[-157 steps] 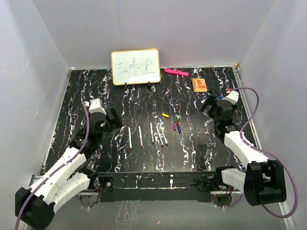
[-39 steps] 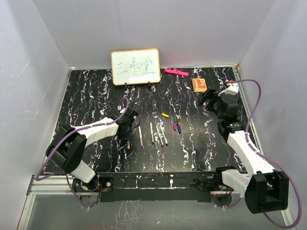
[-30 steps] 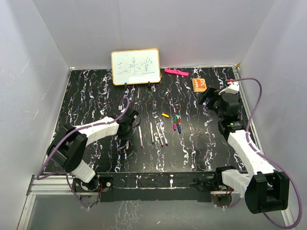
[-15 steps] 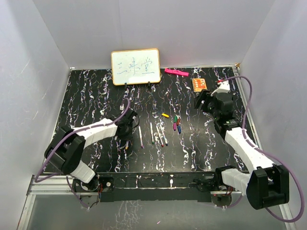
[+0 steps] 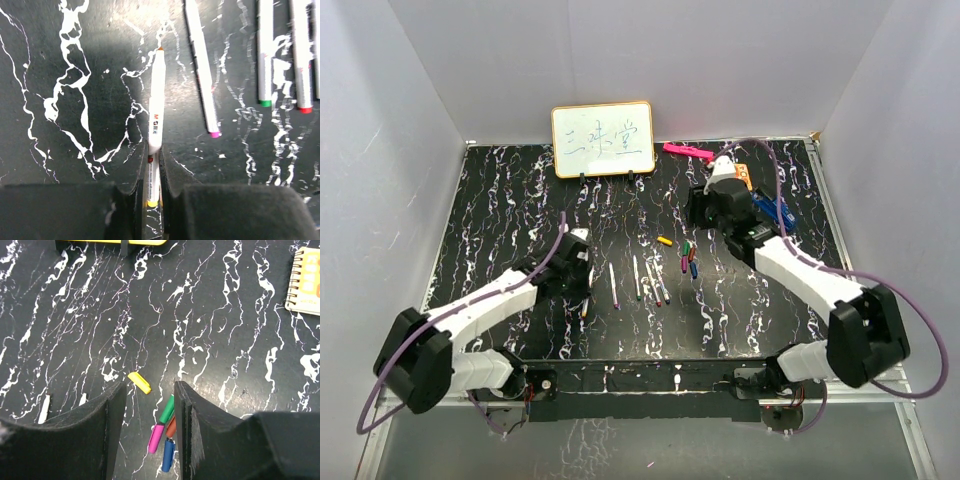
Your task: Insert the pens into the pen caps
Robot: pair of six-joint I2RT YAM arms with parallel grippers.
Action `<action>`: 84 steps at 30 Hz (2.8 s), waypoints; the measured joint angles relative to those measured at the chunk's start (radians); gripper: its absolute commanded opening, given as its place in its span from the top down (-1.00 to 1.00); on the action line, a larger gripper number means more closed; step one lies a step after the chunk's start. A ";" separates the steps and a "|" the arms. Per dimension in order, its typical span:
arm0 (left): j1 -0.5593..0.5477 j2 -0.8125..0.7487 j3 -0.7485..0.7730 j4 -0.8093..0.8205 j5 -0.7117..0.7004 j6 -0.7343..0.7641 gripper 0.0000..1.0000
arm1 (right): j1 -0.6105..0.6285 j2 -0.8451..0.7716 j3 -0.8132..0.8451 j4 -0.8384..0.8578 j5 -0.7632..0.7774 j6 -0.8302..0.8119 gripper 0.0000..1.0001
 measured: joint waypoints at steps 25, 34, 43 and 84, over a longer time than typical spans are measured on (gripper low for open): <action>-0.003 -0.309 -0.079 0.071 0.054 0.011 1.00 | 0.112 0.424 0.230 -0.161 0.020 -0.159 0.08; -0.003 -0.331 -0.101 0.111 0.098 0.009 1.00 | 0.123 0.514 0.251 -0.177 0.008 -0.180 0.15; -0.003 -0.332 -0.110 0.148 0.122 -0.013 1.00 | 0.123 0.534 0.259 -0.182 -0.004 -0.184 0.19; -0.003 -0.293 -0.112 0.150 0.127 -0.008 1.00 | 0.129 0.591 0.283 -0.142 -0.010 -0.117 0.79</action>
